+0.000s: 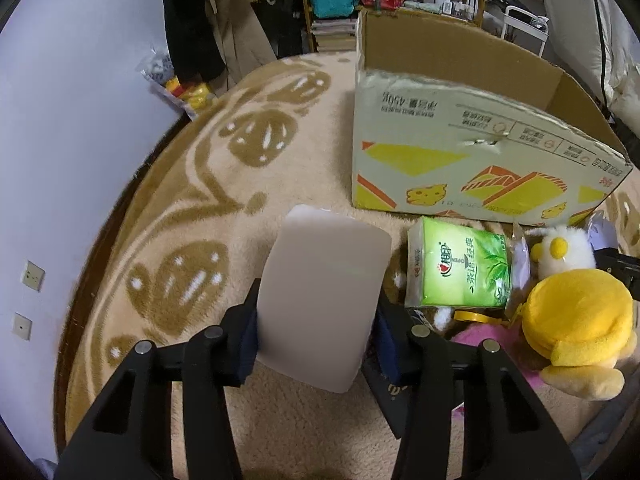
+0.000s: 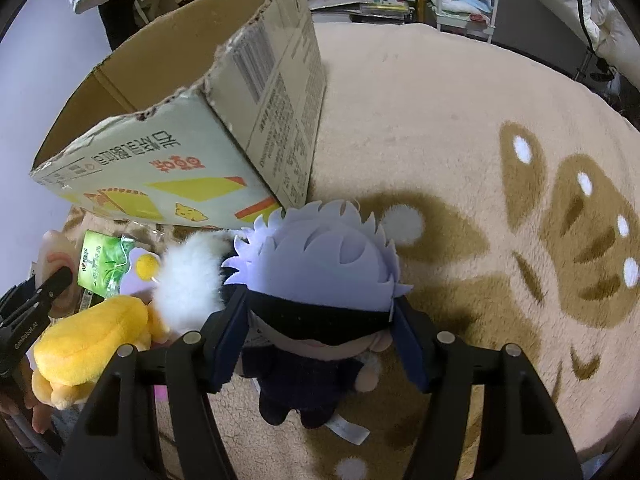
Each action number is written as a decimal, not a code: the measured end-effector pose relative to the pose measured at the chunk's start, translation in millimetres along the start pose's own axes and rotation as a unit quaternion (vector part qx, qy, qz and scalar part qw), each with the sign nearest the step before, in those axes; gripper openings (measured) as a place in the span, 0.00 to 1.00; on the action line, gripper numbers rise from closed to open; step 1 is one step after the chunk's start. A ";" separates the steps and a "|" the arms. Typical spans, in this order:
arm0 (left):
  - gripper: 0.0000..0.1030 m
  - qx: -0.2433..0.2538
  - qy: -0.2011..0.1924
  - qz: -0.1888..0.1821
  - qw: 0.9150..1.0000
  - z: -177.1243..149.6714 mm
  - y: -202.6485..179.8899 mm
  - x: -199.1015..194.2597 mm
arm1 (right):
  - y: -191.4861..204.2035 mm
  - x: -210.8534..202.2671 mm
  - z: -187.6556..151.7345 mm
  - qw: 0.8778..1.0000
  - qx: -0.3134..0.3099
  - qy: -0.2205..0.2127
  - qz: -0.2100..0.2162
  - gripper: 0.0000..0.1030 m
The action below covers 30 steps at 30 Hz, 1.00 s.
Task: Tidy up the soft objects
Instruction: 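Grasp the pink block with the left tool while the right tool grasps the white-haired doll, then lift the pink block and doll and carry both over the cardboard box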
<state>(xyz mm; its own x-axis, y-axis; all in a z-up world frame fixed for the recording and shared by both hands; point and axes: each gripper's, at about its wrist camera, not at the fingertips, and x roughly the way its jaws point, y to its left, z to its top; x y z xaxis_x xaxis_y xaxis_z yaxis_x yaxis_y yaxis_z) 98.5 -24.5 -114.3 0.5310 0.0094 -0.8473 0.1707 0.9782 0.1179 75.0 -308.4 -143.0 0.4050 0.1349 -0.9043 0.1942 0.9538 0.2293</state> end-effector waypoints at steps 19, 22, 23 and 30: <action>0.46 -0.012 -0.110 0.032 0.993 -10.1 4.7 -69.3 | 5.6 -78.0 -17.9 0.992 0.003 -0.120 0.026 0.68; 0.46 -0.010 -0.134 0.033 0.990 -13.8 3.7 -84.0 | 8.6 -96.4 -20.1 0.986 -0.003 -0.160 0.035 0.68; 0.46 -0.009 -0.142 0.033 0.989 -14.8 3.1 -88.8 | 9.2 -103.3 -21.6 0.984 -0.005 -0.174 0.036 0.68; 0.47 -0.010 -0.207 0.027 0.978 -20.8 3.2 -119.8 | 19.1 -131.1 -27.9 0.969 -0.019 -0.241 0.056 0.68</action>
<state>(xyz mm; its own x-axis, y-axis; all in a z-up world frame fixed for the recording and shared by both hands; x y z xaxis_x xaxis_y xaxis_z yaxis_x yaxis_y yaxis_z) 18.2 -18.3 -23.3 0.8304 -0.0198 -0.5568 0.1194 0.9825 0.1432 0.6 -300.4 -30.1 0.7930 0.1054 -0.6001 0.0958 0.9511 0.2936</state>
